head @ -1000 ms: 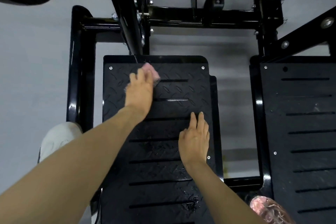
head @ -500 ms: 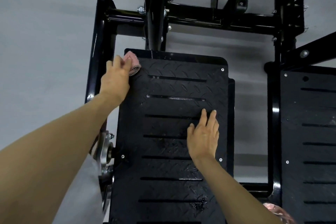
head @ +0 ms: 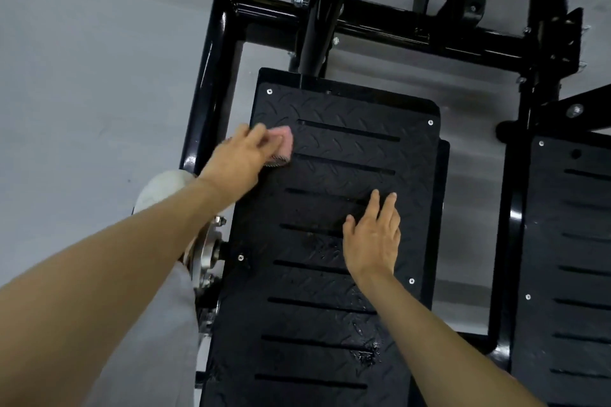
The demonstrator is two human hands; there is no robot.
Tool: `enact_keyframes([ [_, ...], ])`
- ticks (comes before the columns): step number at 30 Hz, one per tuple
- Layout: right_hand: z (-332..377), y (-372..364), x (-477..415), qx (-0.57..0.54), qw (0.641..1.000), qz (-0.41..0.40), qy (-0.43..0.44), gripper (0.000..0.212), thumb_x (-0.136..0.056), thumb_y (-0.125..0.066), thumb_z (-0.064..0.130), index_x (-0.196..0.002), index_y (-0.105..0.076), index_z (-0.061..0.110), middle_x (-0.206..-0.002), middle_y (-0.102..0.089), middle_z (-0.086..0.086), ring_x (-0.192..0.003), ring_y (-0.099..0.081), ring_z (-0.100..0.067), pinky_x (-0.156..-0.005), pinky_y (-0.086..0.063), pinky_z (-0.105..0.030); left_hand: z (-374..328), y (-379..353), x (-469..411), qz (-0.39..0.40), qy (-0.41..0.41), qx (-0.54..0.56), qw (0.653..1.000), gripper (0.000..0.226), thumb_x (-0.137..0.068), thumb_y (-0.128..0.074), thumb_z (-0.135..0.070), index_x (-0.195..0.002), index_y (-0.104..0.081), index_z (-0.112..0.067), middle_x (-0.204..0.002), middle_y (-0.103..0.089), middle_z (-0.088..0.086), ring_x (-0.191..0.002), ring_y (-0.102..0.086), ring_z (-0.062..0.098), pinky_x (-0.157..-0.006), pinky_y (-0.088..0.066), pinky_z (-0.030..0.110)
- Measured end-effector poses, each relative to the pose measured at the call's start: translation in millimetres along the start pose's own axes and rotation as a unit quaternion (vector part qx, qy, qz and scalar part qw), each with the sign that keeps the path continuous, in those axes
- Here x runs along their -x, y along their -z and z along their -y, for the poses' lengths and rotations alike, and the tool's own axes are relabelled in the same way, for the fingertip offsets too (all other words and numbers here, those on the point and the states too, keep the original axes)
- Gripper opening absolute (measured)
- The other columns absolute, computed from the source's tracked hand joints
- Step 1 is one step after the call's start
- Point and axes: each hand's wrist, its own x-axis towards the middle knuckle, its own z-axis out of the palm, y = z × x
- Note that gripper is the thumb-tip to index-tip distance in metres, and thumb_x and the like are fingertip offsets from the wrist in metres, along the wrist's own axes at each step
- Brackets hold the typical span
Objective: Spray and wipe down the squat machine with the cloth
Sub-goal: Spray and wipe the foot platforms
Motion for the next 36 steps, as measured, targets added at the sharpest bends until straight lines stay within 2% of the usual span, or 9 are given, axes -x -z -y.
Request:
enact_keyframes([
  [5, 4, -8, 12, 0.005, 1.000, -0.007, -0.006, 0.066, -0.101, -0.033, 0.036, -0.153, -0.001, 0.011, -0.157, 0.014, -0.018, -0.144, -0.010, -0.030, -0.117, -0.020, -0.040, -17, -11, 16, 0.006, 0.044, 0.045, 0.998, 0.073, -0.079, -0.057, -0.003, -0.145, -0.027, -0.013, -0.134, -0.028, 0.009, -0.115, -0.035, 0.028, -0.077, -0.053, 0.038],
  [11, 5, -12, 21, 0.023, 1.000, 0.008, 0.011, 0.067, -0.101, -0.034, 0.037, -0.152, 0.000, 0.011, -0.157, 0.015, -0.018, -0.144, -0.009, -0.030, -0.116, -0.020, -0.039, -72, -30, 38, 0.056, -0.210, -0.019, 0.976, 0.069, -0.088, -0.054, -0.011, -0.148, -0.020, -0.006, -0.141, -0.014, 0.007, -0.118, -0.033, 0.024, -0.083, -0.053, 0.036],
  [13, 3, -11, 19, 0.024, 1.000, 0.007, 0.016, 0.067, -0.101, -0.034, 0.037, -0.153, 0.000, 0.011, -0.157, 0.014, -0.018, -0.144, -0.009, -0.029, -0.116, -0.021, -0.039, -58, -29, 34, 0.032, -0.229, -0.057, 0.971, 0.069, -0.087, -0.054, -0.007, -0.147, -0.020, -0.007, -0.140, -0.016, 0.007, -0.117, -0.033, 0.025, -0.083, -0.054, 0.038],
  [15, 1, -10, 16, 0.020, 1.000, 0.006, 0.016, 0.067, -0.101, -0.034, 0.037, -0.153, 0.001, 0.012, -0.157, 0.013, -0.017, -0.144, -0.010, -0.029, -0.116, -0.021, -0.039, -36, -24, 27, 0.016, -0.152, -0.064, 0.986, 0.073, -0.083, -0.056, -0.002, -0.146, -0.020, -0.010, -0.137, -0.023, 0.009, -0.117, -0.034, 0.026, -0.086, -0.052, 0.038],
  [19, -4, -9, 12, 0.002, 1.000, 0.002, 0.004, 0.068, -0.101, -0.035, 0.037, -0.153, 0.003, 0.012, -0.158, 0.012, -0.017, -0.144, -0.011, -0.030, -0.117, -0.021, -0.040, -25, -11, 18, -0.037, 0.138, 0.069, 0.987, 0.063, -0.084, -0.054, -0.001, -0.141, -0.029, -0.004, -0.132, -0.033, 0.015, -0.115, -0.036, 0.029, -0.077, -0.051, 0.034],
  [21, -6, -9, 13, -0.008, 1.000, 0.004, -0.009, 0.069, -0.101, -0.035, 0.036, -0.153, 0.003, 0.011, -0.158, 0.012, -0.016, -0.143, -0.011, -0.030, -0.116, -0.021, -0.040, -43, -13, 14, -0.044, 0.156, 0.086, 0.983, 0.064, -0.084, -0.056, -0.001, -0.141, -0.028, -0.002, -0.132, -0.032, 0.015, -0.114, -0.036, 0.029, -0.081, -0.051, 0.035],
  [25, -11, -9, 16, -0.009, 1.000, 0.011, -0.022, 0.069, -0.101, -0.035, 0.036, -0.152, 0.004, 0.011, -0.158, 0.013, -0.016, -0.144, -0.010, -0.029, -0.116, -0.019, -0.039, -98, -23, 12, -0.014, -0.043, 0.016, 0.999, 0.072, -0.086, -0.056, -0.005, -0.146, -0.016, -0.004, -0.139, -0.025, 0.013, -0.118, -0.035, 0.028, -0.081, -0.051, 0.034],
  [29, -18, -7, 16, 0.003, 0.999, 0.019, -0.027, 0.070, -0.101, -0.034, 0.036, -0.152, 0.007, 0.011, -0.158, 0.014, -0.015, -0.145, -0.007, -0.029, -0.116, -0.018, -0.040, -99, -18, 0, 0.002, -0.208, -0.109, 0.972, 0.073, -0.085, -0.057, -0.003, -0.147, -0.017, -0.003, -0.139, -0.024, 0.011, -0.118, -0.035, 0.027, -0.083, -0.051, 0.037],
  [36, -30, -2, 8, -0.013, 0.999, 0.005, -0.049, 0.070, -0.101, -0.035, 0.036, -0.152, 0.006, 0.011, -0.158, 0.012, -0.016, -0.144, -0.008, -0.029, -0.117, -0.020, -0.041, -65, -8, -13, -0.053, 0.069, -0.016, 0.996, 0.068, -0.079, -0.061, 0.001, -0.138, -0.028, -0.005, -0.126, -0.035, 0.014, -0.109, -0.040, 0.028, -0.080, -0.053, 0.035],
])
